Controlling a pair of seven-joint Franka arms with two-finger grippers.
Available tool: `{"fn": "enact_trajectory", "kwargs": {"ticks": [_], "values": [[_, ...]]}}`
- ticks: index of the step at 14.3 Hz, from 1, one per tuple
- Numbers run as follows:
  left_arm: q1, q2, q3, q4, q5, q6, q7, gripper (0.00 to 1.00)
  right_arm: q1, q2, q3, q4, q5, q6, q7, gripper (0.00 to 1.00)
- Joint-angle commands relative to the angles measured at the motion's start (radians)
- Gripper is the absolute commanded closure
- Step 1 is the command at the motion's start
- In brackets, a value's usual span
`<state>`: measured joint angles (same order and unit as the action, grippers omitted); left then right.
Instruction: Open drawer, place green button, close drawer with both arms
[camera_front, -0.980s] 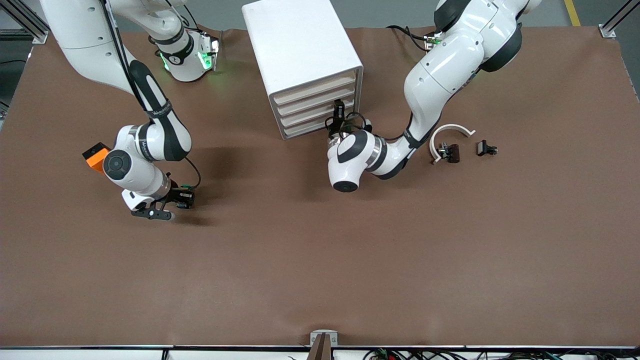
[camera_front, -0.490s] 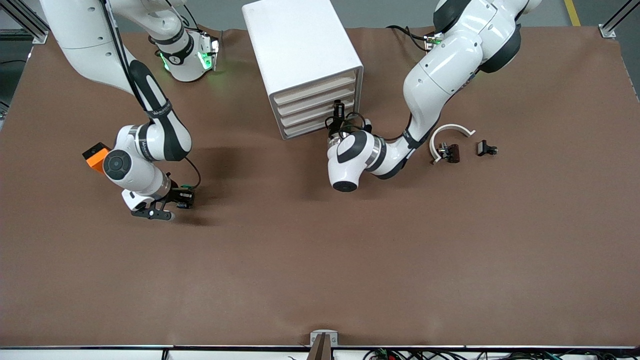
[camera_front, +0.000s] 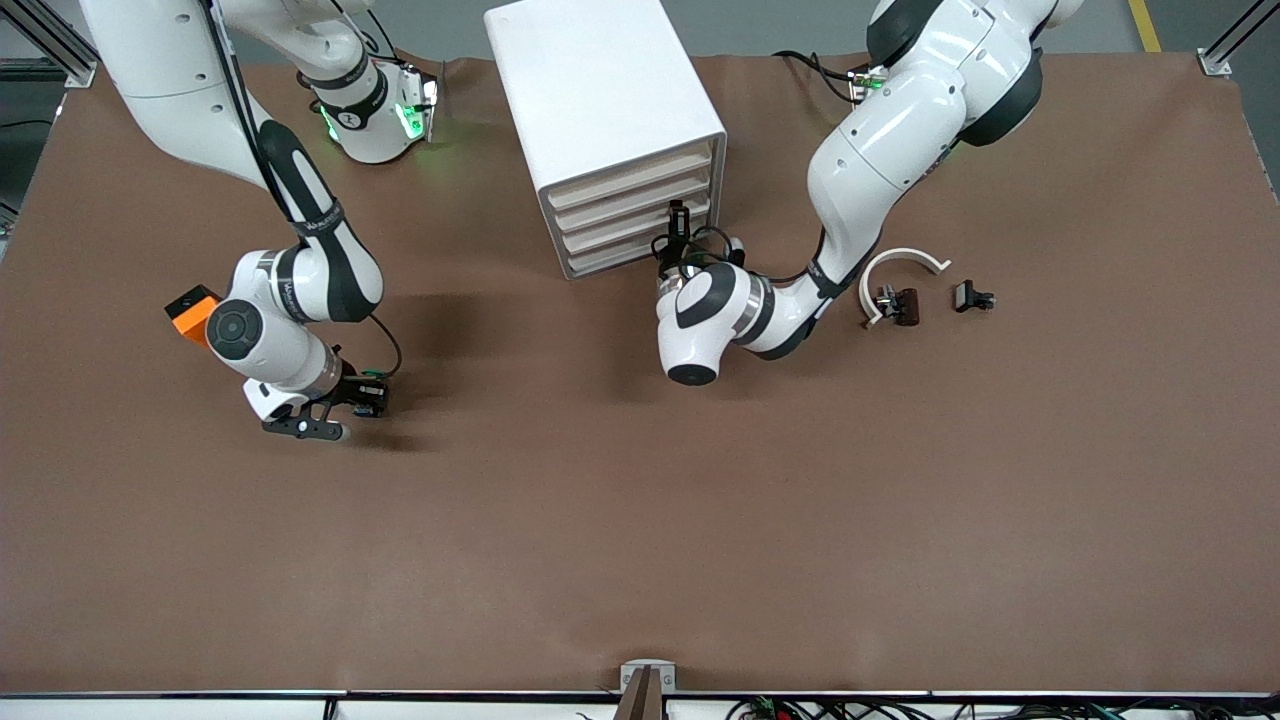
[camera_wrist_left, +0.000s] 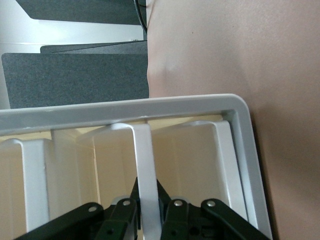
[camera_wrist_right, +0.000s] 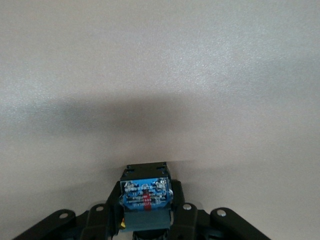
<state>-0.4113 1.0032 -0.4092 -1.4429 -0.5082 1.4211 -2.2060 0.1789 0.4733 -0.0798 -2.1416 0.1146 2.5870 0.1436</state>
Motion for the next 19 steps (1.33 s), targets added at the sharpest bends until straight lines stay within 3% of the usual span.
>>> {"fn": "enact_trajectory", "kwargs": {"ticks": [1, 8, 13, 19], "values": [[-0.001, 0.018, 0.042, 0.024, -0.010, 0.016, 0.015, 0.96, 0.001, -0.002, -0.002, 0.008, 0.019, -0.007, -0.001, 1.00], [0.008, 0.018, 0.144, 0.039, -0.177, 0.025, 0.023, 0.96, 0.030, -0.012, 0.000, 0.103, 0.063, -0.169, 0.063, 1.00], [0.009, 0.018, 0.205, 0.039, -0.274, 0.028, 0.022, 0.96, 0.135, -0.060, 0.000, 0.134, 0.066, -0.244, 0.343, 1.00], [0.038, 0.018, 0.222, 0.041, -0.308, 0.035, 0.019, 0.95, 0.333, -0.061, -0.002, 0.279, 0.068, -0.384, 0.707, 1.00]]}}
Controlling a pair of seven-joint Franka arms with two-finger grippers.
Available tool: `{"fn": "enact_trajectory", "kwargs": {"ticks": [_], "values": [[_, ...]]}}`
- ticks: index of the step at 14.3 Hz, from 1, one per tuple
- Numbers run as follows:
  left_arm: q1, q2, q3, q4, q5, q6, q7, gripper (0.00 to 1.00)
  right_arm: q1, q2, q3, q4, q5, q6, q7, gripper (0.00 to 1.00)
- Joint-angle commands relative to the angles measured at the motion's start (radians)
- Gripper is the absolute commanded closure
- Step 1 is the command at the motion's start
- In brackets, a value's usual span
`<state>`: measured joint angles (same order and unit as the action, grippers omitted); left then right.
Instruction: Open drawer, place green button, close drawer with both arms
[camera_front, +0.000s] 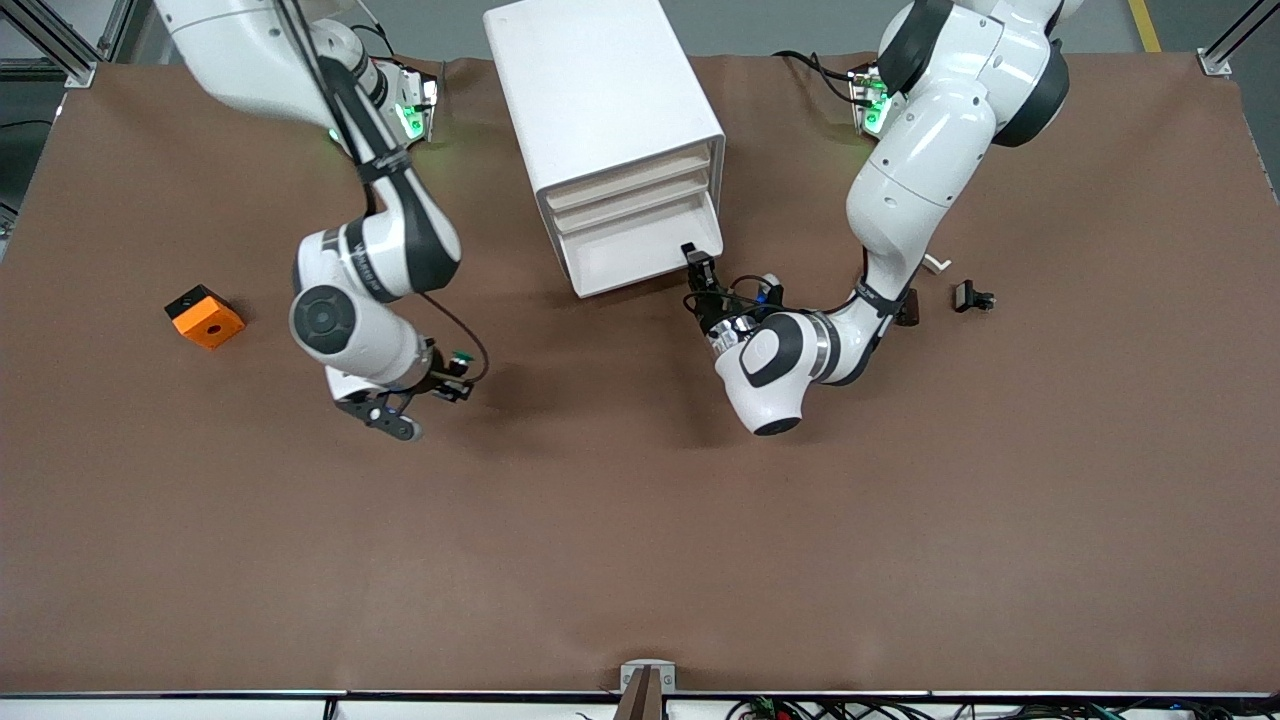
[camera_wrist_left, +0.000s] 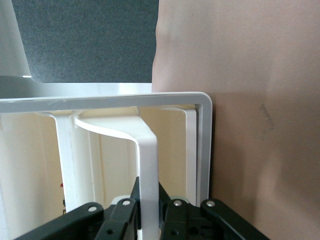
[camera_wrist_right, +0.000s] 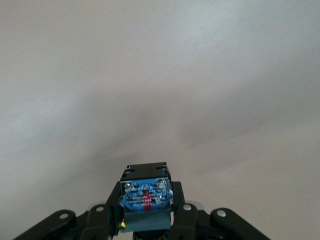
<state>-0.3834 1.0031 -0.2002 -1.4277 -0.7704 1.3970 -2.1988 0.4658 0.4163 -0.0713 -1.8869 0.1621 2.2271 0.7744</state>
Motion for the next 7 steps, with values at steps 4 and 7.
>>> {"fn": "enact_trajectory", "kwargs": {"ticks": [4, 7], "values": [[0.029, 0.019, 0.015, 0.033, -0.078, 0.059, 0.008, 0.95, 0.125, -0.008, -0.010, 0.038, 0.022, -0.027, 0.232, 1.00], [0.044, 0.019, 0.015, 0.035, -0.087, 0.059, 0.004, 0.93, 0.183, -0.022, -0.010, 0.038, 0.022, -0.041, 0.350, 1.00]]}}
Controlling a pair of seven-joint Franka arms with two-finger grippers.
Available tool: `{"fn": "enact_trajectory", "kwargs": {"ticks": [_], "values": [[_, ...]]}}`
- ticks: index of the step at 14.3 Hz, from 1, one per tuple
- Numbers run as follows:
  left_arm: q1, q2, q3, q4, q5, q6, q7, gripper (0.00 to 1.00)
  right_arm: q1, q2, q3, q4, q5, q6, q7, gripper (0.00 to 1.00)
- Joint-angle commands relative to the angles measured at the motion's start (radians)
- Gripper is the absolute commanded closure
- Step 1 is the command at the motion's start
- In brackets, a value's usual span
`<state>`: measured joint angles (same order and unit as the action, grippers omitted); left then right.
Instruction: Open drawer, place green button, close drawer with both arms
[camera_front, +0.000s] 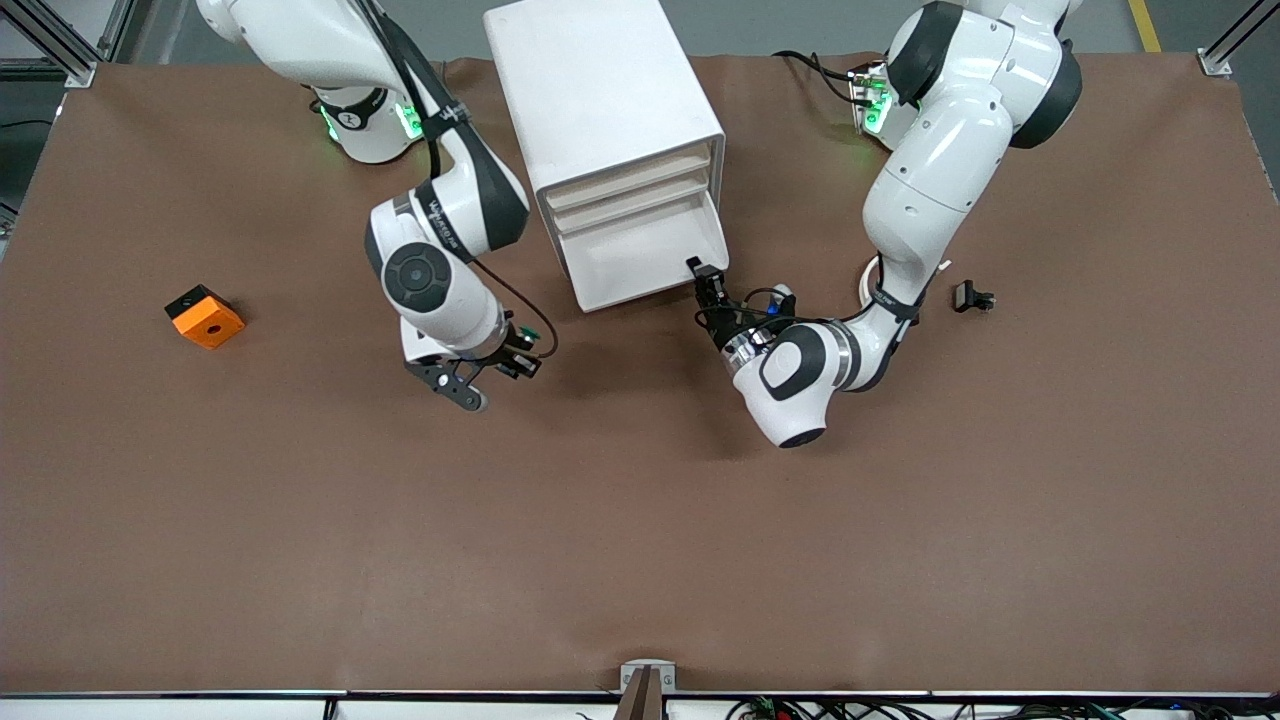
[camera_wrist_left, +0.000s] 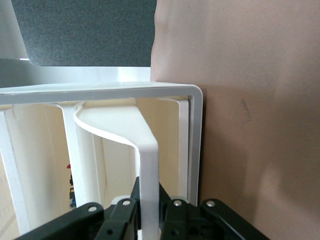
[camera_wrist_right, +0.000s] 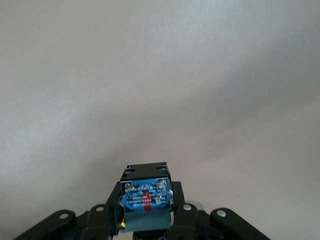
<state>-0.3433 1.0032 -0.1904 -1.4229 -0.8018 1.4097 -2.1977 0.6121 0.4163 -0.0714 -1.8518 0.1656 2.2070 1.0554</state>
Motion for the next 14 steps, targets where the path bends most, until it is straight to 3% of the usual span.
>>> {"fn": "enact_trajectory", "kwargs": {"ticks": [1, 7, 14], "values": [[0.013, 0.018, 0.006, 0.033, -0.068, 0.046, 0.003, 0.93, 0.056, -0.024, -0.010, 0.003, 0.018, -0.021, 0.107, 1.00], [0.030, 0.012, 0.006, 0.042, -0.093, 0.046, 0.001, 0.93, 0.141, -0.083, -0.010, 0.011, 0.017, -0.066, 0.293, 1.00], [0.046, 0.014, 0.006, 0.044, -0.093, 0.046, 0.004, 0.90, 0.261, -0.074, -0.011, 0.062, 0.012, -0.052, 0.503, 1.00]]}}
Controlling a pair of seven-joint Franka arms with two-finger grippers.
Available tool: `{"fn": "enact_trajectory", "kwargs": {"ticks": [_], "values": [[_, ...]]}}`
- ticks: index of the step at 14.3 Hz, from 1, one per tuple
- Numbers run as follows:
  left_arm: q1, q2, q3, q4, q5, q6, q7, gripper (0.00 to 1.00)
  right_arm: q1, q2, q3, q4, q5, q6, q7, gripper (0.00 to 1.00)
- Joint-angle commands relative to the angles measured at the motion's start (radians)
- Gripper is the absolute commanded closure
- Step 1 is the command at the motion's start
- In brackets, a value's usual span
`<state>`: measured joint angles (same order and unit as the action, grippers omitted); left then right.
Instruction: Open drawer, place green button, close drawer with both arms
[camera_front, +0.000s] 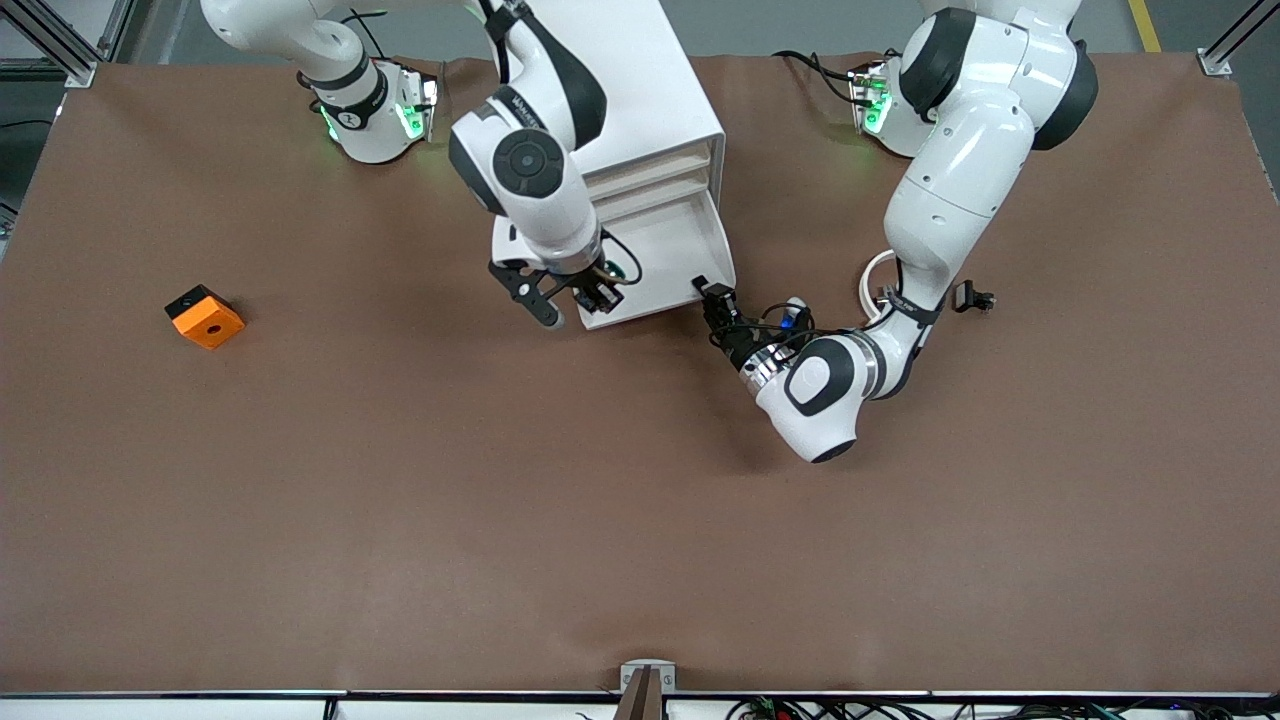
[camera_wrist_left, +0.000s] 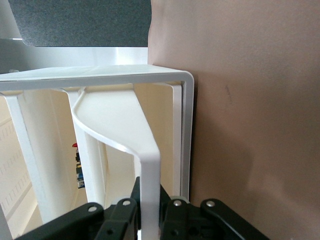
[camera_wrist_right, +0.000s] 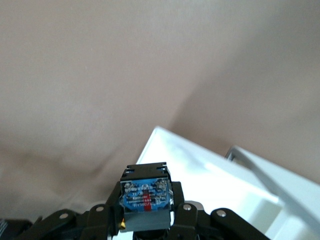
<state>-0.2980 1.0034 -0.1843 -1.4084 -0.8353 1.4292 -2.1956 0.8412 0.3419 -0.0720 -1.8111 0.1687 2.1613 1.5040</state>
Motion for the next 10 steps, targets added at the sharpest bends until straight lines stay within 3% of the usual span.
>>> {"fn": "enact_trajectory", "kwargs": {"ticks": [1, 7, 10], "values": [[0.000, 0.014, 0.000, 0.029, -0.059, 0.027, 0.007, 0.84, 0.047, 0.002, -0.011, 0.029, 0.005, -0.006, 0.079, 1.00], [0.000, 0.014, 0.002, 0.029, -0.044, 0.027, 0.013, 0.27, 0.098, 0.026, -0.012, 0.026, -0.029, 0.009, 0.120, 1.00], [0.000, 0.012, 0.003, 0.029, -0.041, 0.027, 0.011, 0.08, 0.113, 0.049, -0.012, 0.026, -0.037, 0.034, 0.122, 1.00]]}}
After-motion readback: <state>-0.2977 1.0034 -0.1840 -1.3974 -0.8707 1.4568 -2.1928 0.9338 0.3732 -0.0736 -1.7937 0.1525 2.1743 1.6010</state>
